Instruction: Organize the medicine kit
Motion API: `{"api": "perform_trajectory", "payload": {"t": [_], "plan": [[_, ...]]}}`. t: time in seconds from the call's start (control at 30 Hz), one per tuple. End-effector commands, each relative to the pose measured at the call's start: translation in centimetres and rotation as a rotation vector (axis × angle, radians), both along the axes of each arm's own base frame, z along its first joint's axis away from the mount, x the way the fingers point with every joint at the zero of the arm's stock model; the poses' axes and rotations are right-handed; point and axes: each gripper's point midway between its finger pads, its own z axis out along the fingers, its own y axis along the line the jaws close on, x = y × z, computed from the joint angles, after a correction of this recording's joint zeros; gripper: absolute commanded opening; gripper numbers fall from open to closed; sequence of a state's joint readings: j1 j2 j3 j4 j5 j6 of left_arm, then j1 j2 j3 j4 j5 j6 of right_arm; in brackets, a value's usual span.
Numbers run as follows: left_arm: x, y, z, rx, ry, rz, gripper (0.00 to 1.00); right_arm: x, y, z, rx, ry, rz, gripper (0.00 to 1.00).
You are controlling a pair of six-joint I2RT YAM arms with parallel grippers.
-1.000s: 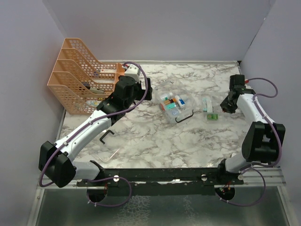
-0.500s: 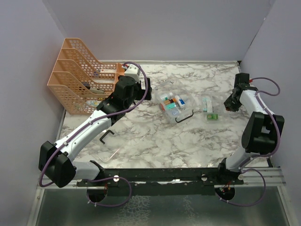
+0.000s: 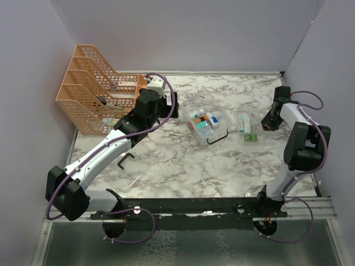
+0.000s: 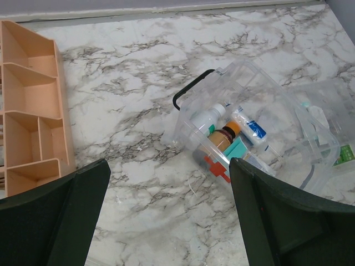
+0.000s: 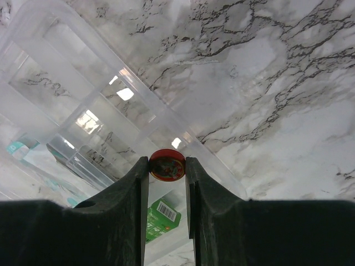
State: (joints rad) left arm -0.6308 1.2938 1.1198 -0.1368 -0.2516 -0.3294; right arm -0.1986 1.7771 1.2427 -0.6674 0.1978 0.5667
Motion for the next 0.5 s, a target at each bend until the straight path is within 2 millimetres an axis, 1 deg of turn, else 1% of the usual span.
{"api": "perform_trajectory", "payload": {"t": [0.0, 0.13, 0.4, 0.47], "plan": [[-0.24, -0.08, 1.43, -0.012, -0.043, -0.013, 0.92, 1.51, -0.04, -0.25, 0.018, -0.027, 0.039, 0.22], [-0.17, 0.1, 1.46, -0.005, -0.044, -0.005, 0.92, 1.26, -0.31, -0.99, 0.008, -0.001, 0.035, 0.22], [-0.03, 0.08, 1.41, -0.001, -0.043, -0.002, 0.92, 1.38, -0.39, -1.11, 0.005, -0.004, 0.035, 0.22], [-0.02, 0.04, 1.44, 0.0, -0.044, -0.003, 0.92, 1.47, -0.26, -1.1, 0.012, -0.008, 0.039, 0.24]]}}
